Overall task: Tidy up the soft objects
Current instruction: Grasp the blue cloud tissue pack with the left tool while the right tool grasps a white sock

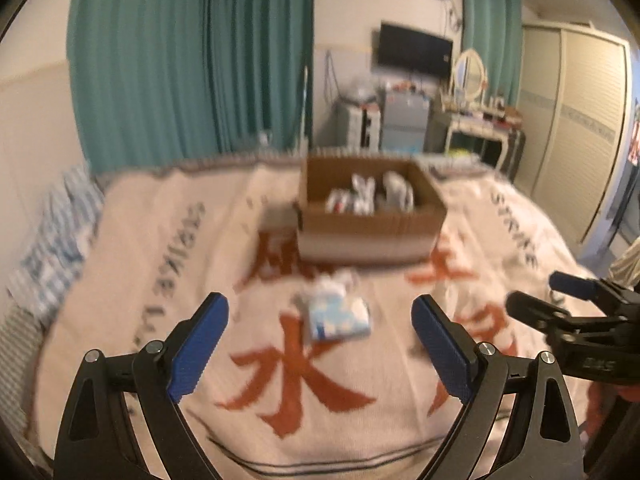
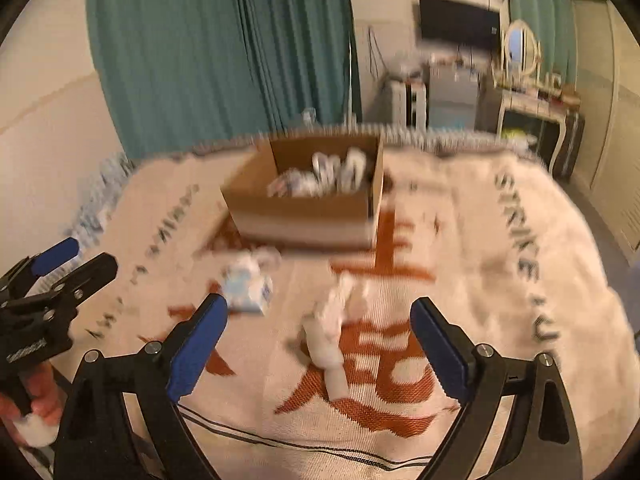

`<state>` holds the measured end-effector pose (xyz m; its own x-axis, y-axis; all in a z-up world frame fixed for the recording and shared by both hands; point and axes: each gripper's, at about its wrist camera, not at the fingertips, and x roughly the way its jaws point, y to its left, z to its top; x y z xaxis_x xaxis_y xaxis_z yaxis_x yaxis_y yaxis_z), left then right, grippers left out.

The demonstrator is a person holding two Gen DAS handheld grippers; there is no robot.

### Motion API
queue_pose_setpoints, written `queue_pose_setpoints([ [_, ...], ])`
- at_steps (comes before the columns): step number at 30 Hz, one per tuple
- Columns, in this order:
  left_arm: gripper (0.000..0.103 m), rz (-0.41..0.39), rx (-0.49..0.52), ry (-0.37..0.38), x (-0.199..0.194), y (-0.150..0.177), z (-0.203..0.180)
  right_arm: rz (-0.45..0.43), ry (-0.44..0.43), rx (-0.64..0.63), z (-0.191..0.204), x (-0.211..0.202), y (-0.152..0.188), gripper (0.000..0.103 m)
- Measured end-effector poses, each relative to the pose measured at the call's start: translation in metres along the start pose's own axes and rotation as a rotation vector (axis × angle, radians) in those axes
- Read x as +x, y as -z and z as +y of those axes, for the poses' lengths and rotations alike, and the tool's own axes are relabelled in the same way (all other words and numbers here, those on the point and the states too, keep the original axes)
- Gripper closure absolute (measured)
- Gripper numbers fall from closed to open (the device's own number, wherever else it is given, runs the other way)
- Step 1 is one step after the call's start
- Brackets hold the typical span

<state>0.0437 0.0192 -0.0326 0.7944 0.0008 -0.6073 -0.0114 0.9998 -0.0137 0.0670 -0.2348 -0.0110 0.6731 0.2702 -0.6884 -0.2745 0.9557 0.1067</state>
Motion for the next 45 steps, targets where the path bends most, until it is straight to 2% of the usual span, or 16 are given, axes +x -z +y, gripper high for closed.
queue_pose_setpoints([
  [2,0.009,0.034,0.001,-0.004,0.018,0.014,-0.002,0.045,-0.012,0.003,-0.003,0.031,0.014,0.011],
  [5,0.009,0.091,0.002,-0.003,0.041,0.03,-0.006,0.14,-0.024,0.042,-0.008,0.072,0.035,0.022],
  [8,0.009,0.139,0.012,-0.012,0.06,0.04,-0.007,0.223,-0.015,0.025,-0.008,0.102,0.052,0.034],
  [10,0.009,0.165,0.017,-0.011,0.069,0.045,-0.006,0.273,-0.01,0.019,-0.009,0.117,0.058,0.059],
  [12,0.009,0.179,0.016,-0.002,0.074,0.048,-0.005,0.288,-0.015,0.029,-0.011,0.12,0.06,0.071],
  [18,0.009,0.193,0.003,0.049,0.084,0.044,-0.001,0.205,0.018,-0.042,0.003,0.087,0.044,0.072],
  [23,0.009,0.202,-0.029,0.083,0.102,0.036,0.003,0.134,0.025,-0.055,0.014,0.068,0.017,0.072],
  [26,0.009,0.208,-0.02,0.094,0.116,0.031,0.0,0.119,0.015,-0.077,0.024,0.076,0.0,0.072],
  [30,0.01,0.24,-0.005,0.116,0.136,0.027,-0.004,0.13,0.005,-0.063,0.027,0.106,-0.016,0.072],
  [35,0.01,0.307,-0.012,0.13,0.168,0.032,-0.01,0.154,0.015,-0.038,0.02,0.138,-0.019,0.072],
  [40,0.011,0.317,-0.021,0.096,0.19,0.033,-0.01,0.153,0.016,-0.016,0.013,0.148,-0.017,0.072],
  [42,0.025,0.311,-0.032,0.102,0.19,0.032,-0.008,0.141,0.017,-0.013,0.012,0.147,-0.017,0.072],
  [45,0.028,0.296,-0.022,0.113,0.183,0.033,-0.009,0.132,0.017,-0.023,0.014,0.147,-0.018,0.072],
])
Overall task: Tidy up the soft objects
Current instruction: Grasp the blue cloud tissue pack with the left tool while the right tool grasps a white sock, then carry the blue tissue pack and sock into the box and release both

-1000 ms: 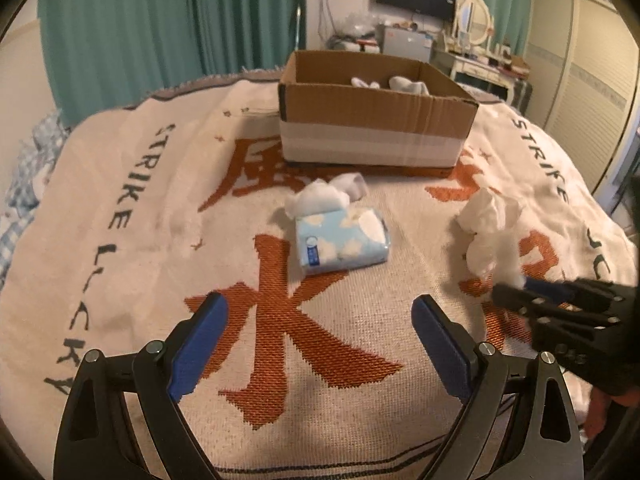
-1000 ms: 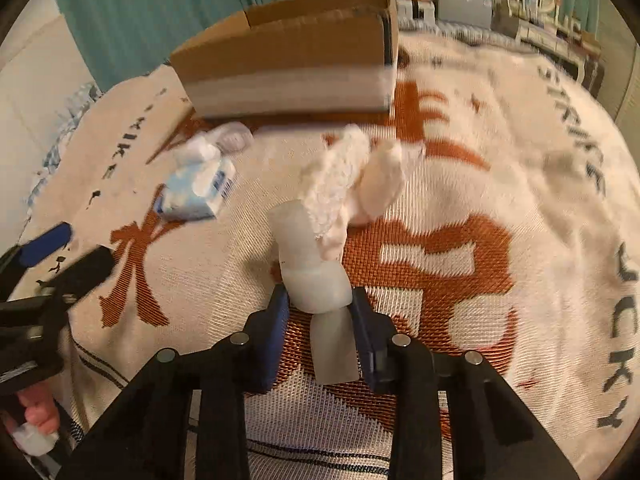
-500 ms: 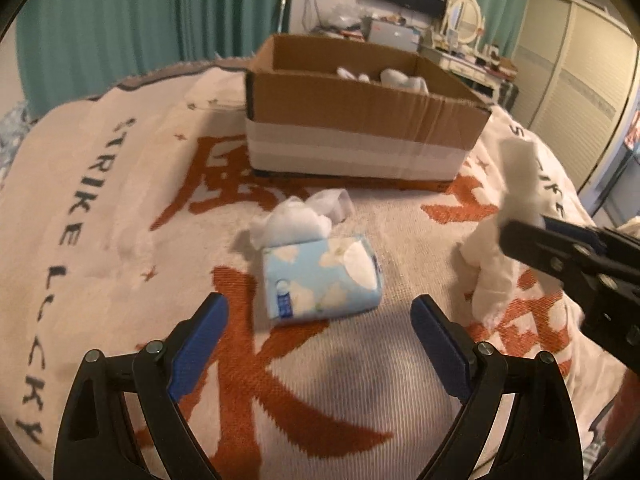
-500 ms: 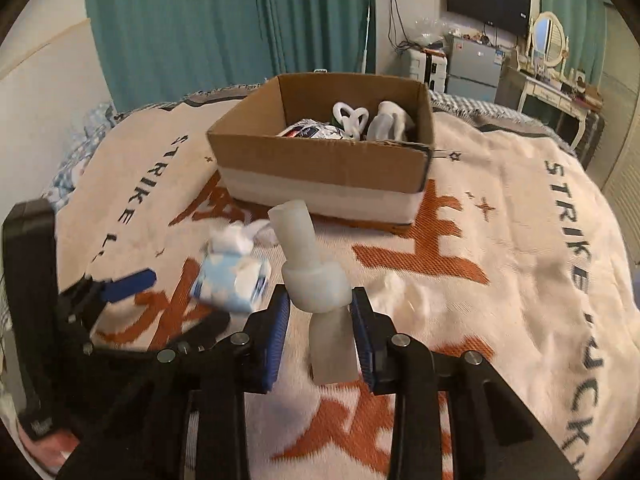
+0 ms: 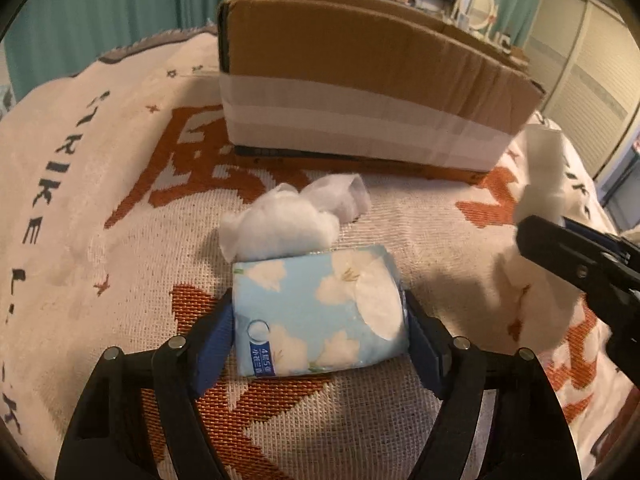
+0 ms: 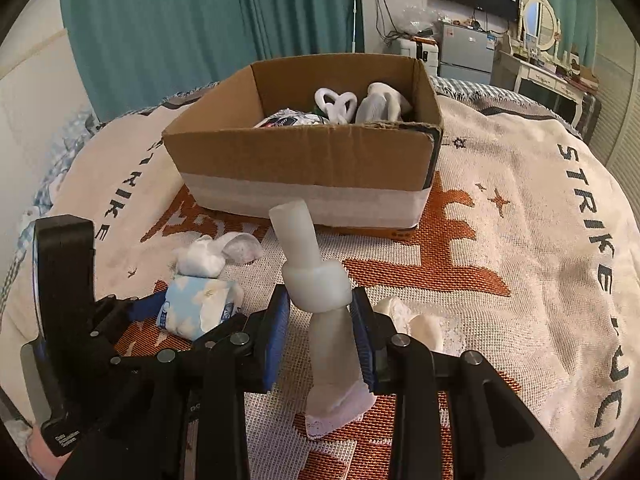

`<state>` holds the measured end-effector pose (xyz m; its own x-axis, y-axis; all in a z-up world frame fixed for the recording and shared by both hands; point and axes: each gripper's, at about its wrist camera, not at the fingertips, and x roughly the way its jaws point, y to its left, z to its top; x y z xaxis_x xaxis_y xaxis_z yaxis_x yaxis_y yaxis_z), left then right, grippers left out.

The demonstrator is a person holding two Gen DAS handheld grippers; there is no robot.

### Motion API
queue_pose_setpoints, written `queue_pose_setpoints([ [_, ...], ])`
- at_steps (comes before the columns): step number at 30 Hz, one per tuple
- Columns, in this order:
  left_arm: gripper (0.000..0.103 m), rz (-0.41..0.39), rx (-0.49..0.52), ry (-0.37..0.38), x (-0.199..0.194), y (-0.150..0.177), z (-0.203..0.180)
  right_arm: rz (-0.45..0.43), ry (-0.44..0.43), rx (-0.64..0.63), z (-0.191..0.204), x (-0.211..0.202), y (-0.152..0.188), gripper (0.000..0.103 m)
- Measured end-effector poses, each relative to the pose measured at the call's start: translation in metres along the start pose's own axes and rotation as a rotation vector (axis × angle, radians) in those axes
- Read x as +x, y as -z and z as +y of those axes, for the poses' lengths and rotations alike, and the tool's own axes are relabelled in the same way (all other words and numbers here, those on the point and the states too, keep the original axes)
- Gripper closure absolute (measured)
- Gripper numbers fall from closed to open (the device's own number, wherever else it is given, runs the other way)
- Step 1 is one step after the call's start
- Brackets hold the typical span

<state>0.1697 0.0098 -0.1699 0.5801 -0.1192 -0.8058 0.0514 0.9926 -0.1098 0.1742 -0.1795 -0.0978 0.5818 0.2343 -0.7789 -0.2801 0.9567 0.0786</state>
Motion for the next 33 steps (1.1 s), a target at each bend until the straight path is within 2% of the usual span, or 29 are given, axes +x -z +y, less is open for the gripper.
queue_pose_setpoints([
  [5,0.028,-0.04,0.031,-0.034,-0.022,0.008,-0.003,0.003,0.011,-0.015,0.005,-0.001,0.003,0.072],
  [9,0.028,-0.088,0.028,-0.047,-0.054,0.011,0.001,-0.021,0.031,-0.039,0.013,-0.018,0.005,0.072],
  [11,0.028,-0.113,0.029,-0.064,-0.07,0.011,0.004,-0.056,0.025,-0.008,0.012,-0.034,0.003,0.072],
  [15,0.028,-0.155,0.019,-0.05,-0.101,0.0,0.001,-0.114,0.026,0.017,0.011,-0.073,-0.001,0.072],
  [21,0.028,-0.278,0.035,-0.035,-0.166,-0.01,-0.006,-0.198,0.035,0.018,0.018,-0.136,-0.006,0.072],
  [26,0.028,-0.369,0.092,-0.043,-0.213,-0.021,-0.02,-0.268,-0.011,0.028,0.023,-0.183,-0.016,0.072],
  [33,0.028,-0.441,0.126,-0.003,-0.24,-0.06,-0.03,-0.348,-0.019,-0.028,0.027,-0.225,-0.052,0.072],
])
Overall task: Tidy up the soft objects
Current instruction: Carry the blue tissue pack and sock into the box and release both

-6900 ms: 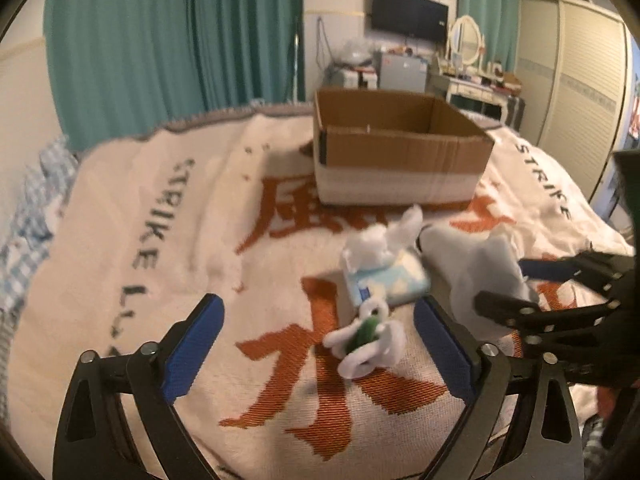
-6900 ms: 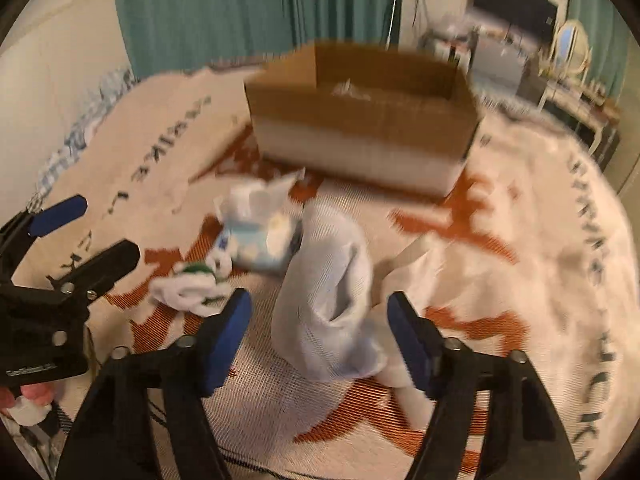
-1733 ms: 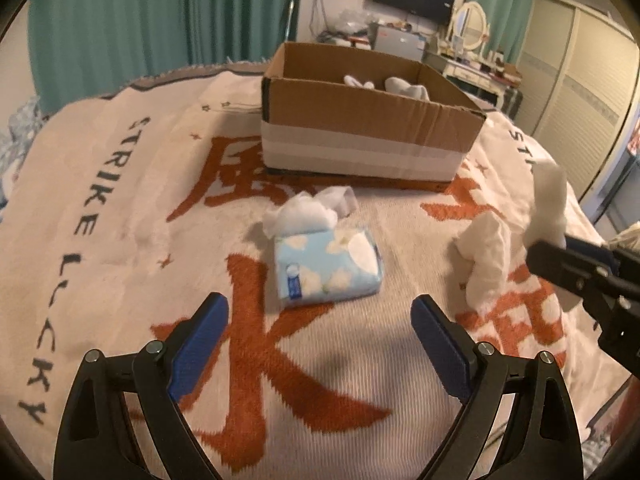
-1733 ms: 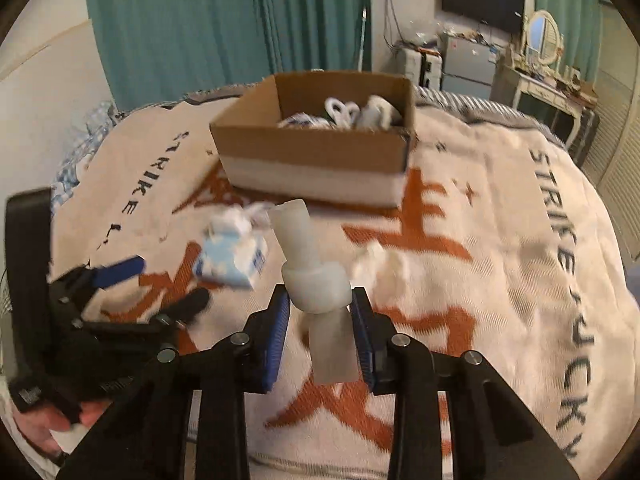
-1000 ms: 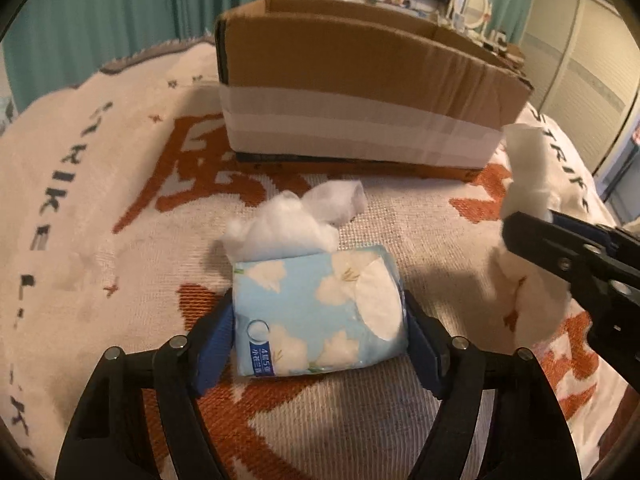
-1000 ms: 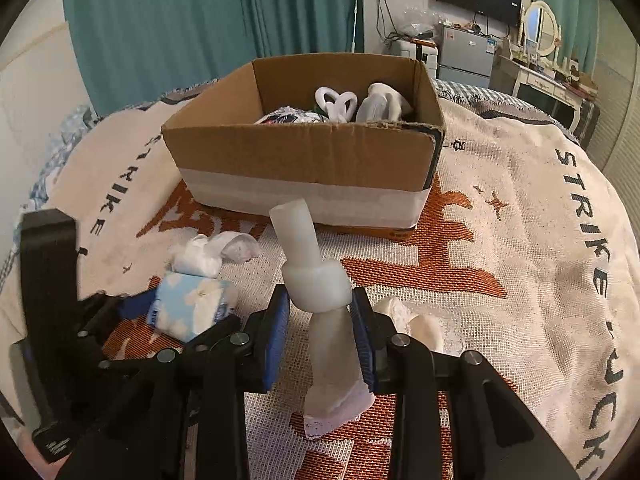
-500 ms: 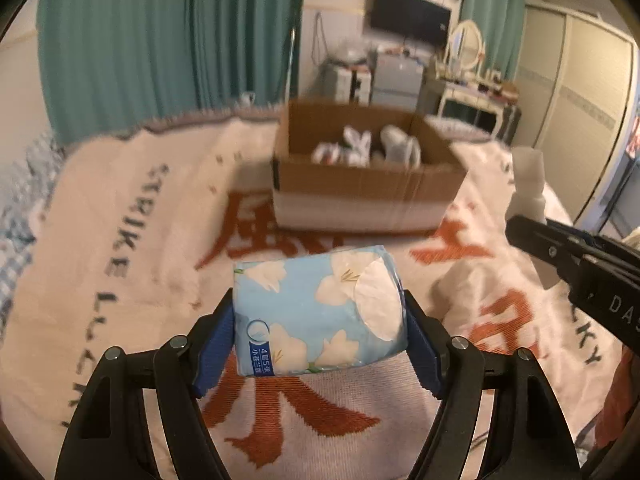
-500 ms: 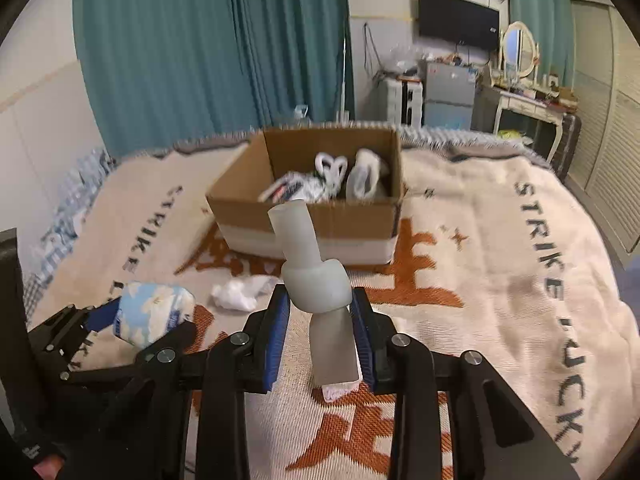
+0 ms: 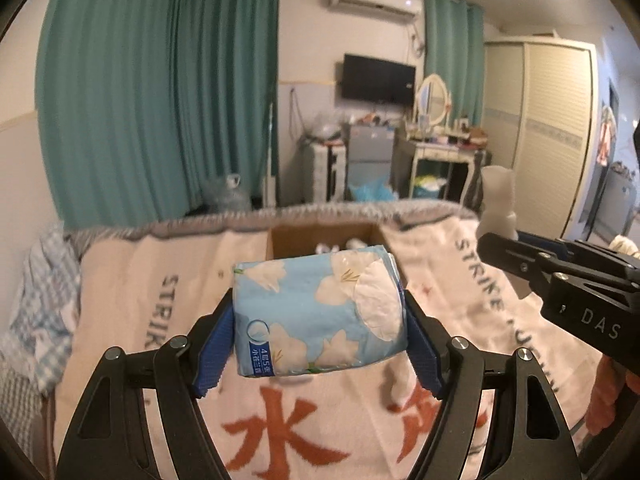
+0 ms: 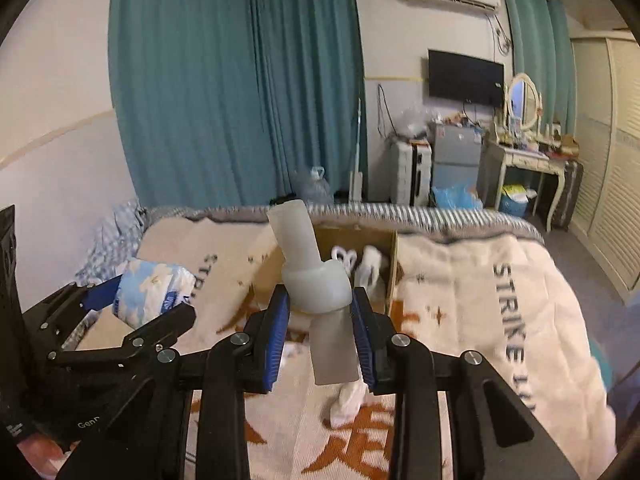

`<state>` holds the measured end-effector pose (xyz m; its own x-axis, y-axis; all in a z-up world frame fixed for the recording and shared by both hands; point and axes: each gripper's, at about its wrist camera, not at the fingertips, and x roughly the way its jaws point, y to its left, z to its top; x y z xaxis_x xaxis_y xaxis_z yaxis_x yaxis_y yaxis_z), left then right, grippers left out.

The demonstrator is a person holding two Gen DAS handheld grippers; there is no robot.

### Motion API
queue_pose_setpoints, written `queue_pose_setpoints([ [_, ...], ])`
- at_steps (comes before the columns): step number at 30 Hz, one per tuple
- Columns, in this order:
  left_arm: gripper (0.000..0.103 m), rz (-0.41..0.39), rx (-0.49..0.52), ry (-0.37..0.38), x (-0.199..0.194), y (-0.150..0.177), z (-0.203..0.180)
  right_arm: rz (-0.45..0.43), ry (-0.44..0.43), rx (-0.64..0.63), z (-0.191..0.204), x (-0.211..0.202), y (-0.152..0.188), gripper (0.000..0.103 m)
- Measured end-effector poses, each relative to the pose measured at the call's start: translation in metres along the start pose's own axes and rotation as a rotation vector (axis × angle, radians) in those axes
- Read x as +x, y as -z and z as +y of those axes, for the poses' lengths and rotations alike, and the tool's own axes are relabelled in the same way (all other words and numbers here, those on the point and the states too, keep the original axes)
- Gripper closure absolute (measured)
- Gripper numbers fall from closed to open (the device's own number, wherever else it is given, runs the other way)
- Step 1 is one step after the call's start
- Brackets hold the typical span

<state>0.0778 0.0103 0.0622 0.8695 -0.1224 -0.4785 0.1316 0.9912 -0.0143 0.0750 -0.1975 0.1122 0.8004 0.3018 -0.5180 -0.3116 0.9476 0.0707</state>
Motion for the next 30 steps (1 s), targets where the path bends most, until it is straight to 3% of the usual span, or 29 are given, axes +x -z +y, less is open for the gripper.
queue_pose_setpoints([
  [6,0.028,-0.017,0.032,0.01,0.038,-0.043,0.002,-0.036,-0.018,-0.029,-0.014,0.02,-0.047,0.072],
  [13,0.028,0.008,0.026,-0.002,0.127,-0.077,0.012,-0.02,0.005,-0.047,-0.041,0.097,-0.083,0.072],
  [17,0.028,0.034,0.05,-0.012,0.179,-0.072,0.016,0.041,-0.005,-0.047,-0.054,0.162,-0.079,0.072],
  [23,0.028,0.144,0.06,-0.011,0.26,-0.042,0.02,0.139,-0.028,-0.025,-0.071,0.251,-0.053,0.073],
  [30,0.028,0.214,0.056,-0.013,0.298,-0.021,0.025,0.2,-0.047,0.0,-0.091,0.307,-0.035,0.073],
])
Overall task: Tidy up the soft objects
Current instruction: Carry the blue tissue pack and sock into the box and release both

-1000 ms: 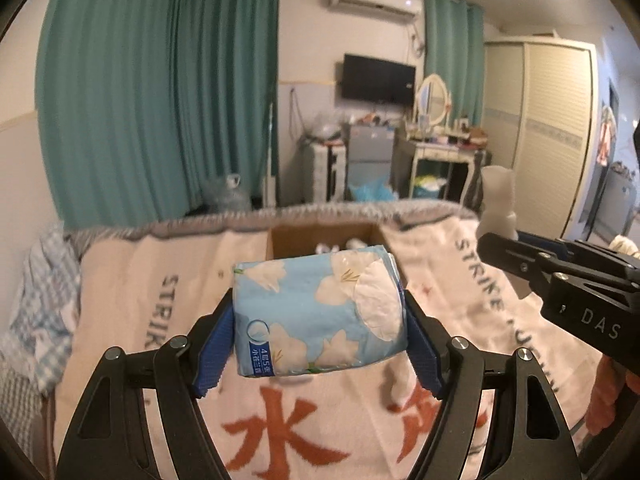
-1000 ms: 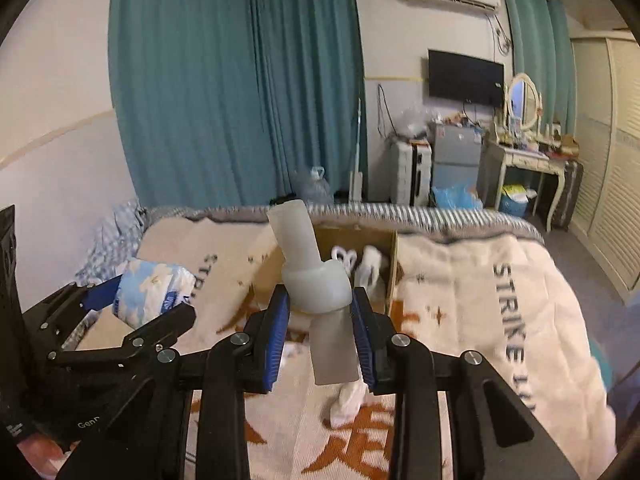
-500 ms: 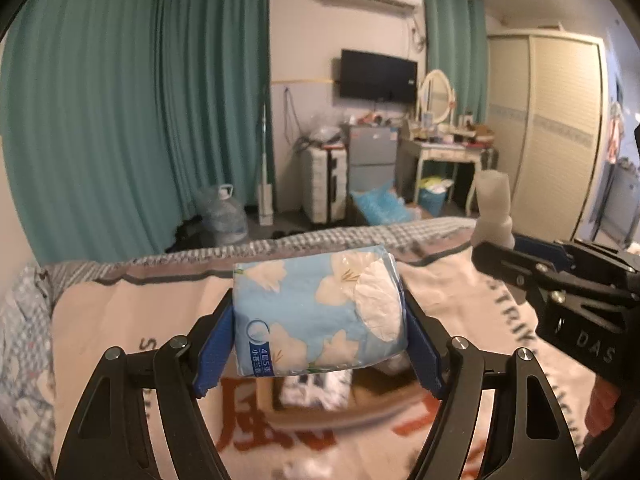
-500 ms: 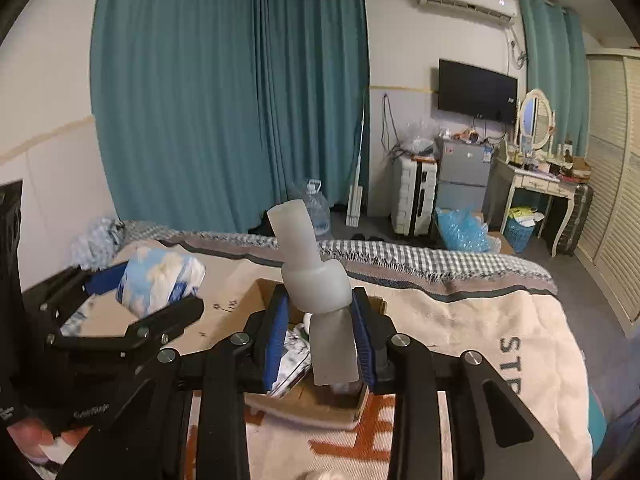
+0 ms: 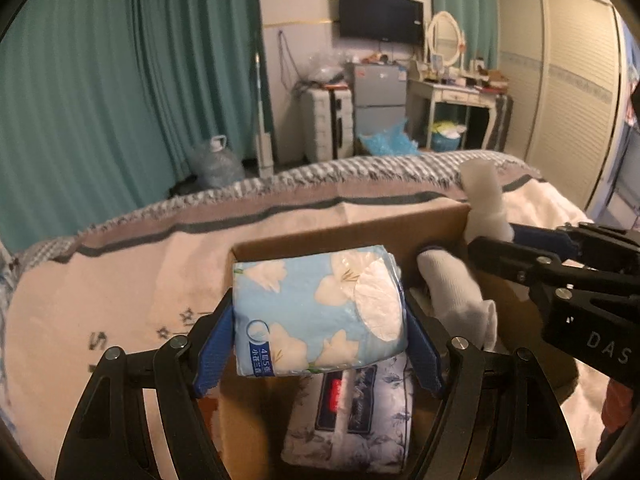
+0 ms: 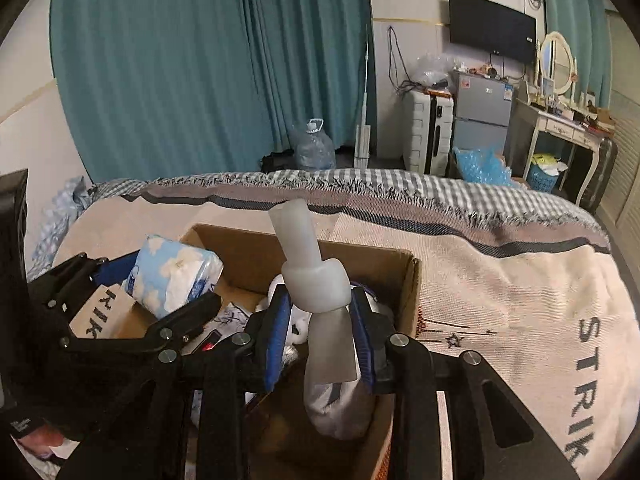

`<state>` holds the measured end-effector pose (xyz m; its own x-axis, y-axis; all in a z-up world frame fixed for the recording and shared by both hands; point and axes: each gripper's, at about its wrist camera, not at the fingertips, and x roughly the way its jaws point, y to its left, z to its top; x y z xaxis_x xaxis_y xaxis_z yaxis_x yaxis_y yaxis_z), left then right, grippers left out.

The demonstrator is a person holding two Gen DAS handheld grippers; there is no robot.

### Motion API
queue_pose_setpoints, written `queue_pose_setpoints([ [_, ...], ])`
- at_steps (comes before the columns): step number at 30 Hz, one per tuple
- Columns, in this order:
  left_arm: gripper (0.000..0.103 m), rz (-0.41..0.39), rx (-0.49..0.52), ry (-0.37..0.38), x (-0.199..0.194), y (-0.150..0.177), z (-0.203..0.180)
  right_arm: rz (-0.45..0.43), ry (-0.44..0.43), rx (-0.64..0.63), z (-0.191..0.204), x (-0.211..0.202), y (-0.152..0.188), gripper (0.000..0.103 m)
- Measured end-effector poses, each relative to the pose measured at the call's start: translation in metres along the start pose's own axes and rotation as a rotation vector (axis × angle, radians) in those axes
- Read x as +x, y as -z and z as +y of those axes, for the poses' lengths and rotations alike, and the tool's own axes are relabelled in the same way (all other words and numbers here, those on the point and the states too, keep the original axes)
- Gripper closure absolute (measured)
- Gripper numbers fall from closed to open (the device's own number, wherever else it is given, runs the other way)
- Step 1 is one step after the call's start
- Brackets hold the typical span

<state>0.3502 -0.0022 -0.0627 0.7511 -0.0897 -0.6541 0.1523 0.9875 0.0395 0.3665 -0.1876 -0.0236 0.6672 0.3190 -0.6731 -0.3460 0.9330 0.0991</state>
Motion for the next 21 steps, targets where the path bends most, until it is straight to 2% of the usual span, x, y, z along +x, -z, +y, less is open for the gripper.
queue_pose_setpoints([
  [3,0.026,0.002,-0.009,0.004,0.003,0.001,0.0,-0.002,0.001,0.026,-0.007,0.007,0.001,0.07],
  [5,0.026,0.01,-0.01,-0.021,0.001,0.002,-0.002,0.003,0.007,0.038,-0.01,0.007,-0.001,0.067],
  [6,0.025,0.004,-0.007,-0.031,-0.002,0.002,-0.003,0.003,0.014,0.043,-0.01,0.003,-0.001,0.058],
  [7,0.02,-0.002,-0.004,-0.045,-0.005,0.002,-0.004,-0.006,0.035,0.047,-0.008,-0.002,-0.002,0.049],
  [8,0.015,-0.011,0.004,-0.059,-0.011,0.0,-0.006,-0.021,0.056,0.046,-0.008,-0.01,-0.003,0.047],
  [11,0.015,-0.041,0.019,-0.073,-0.038,-0.008,-0.009,-0.039,0.057,0.04,-0.004,-0.037,-0.011,0.046],
  [14,0.015,-0.091,0.013,-0.072,-0.079,-0.021,-0.009,-0.086,0.082,0.022,0.004,-0.082,-0.025,0.044],
  [21,0.014,-0.246,-0.004,-0.072,-0.213,-0.047,-0.007,-0.201,0.123,0.008,0.033,-0.209,-0.047,0.035],
])
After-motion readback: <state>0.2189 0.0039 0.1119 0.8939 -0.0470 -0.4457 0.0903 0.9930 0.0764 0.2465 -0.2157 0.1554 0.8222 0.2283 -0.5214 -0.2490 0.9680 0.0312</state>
